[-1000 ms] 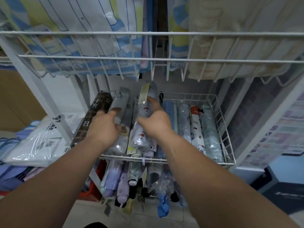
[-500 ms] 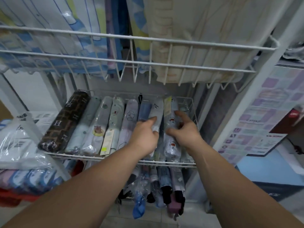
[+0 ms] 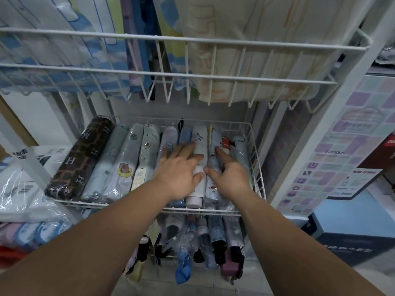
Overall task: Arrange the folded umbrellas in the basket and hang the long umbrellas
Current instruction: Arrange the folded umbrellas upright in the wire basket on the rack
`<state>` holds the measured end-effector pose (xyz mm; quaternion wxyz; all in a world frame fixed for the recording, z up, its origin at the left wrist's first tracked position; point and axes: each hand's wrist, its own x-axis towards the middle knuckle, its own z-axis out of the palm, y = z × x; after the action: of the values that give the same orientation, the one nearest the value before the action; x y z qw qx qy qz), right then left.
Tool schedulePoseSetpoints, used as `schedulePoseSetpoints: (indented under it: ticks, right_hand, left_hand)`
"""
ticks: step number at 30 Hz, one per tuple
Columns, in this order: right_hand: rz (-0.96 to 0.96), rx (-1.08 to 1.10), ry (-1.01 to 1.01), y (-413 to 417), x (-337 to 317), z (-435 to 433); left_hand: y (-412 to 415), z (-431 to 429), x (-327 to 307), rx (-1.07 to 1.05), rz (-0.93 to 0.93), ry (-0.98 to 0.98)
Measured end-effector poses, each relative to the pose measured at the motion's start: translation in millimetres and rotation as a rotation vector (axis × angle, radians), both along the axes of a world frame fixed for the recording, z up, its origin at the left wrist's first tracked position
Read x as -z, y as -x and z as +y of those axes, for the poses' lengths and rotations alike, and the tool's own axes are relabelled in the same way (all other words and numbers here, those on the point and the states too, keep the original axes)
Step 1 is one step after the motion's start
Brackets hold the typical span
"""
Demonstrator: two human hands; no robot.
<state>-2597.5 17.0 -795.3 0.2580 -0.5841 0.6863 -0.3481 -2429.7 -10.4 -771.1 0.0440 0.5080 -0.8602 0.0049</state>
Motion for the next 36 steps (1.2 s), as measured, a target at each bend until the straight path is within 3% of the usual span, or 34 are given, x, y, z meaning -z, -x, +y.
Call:
schedulePoseSetpoints:
  ticks: [4,9,14,19,24,28,32,36]
  right_hand:
    - [0.061,-0.009,0.006,6,2,-2]
    - [0.169,0.002,-0.042,14,1,-4]
    - [0.292,-0.007,-0.031,8,5,-2]
    - [0.530,0.018,-0.064,6,-6,-5]
    - [0.504,0.058,0.112,-31,-28,-15]
    - [0.372,-0.129,0.177,-97,-43,-30]
    - [0.409,-0.276,0.176,-162,-43,-45]
    - [0.447,-0.361,0.021,-203,-40,-53]
  left_hand:
    - [5,-1,17,0.036,-0.033,-0.089]
    - [19,-8,19,0.070,-0.037,0.002]
    - [2,-16,17,0.109,-0.051,-0.059]
    - [-6,-11,6,0.113,0.018,-0.074]
    - [-65,-6,-12,-0.100,0.192,0.110]
    - [-138,-7,-26,-0.386,0.107,0.217]
    - [-189,-6,-31,-0.616,0.057,0.113]
    - [-198,-11,-25,-0.665,0.034,-0.009]
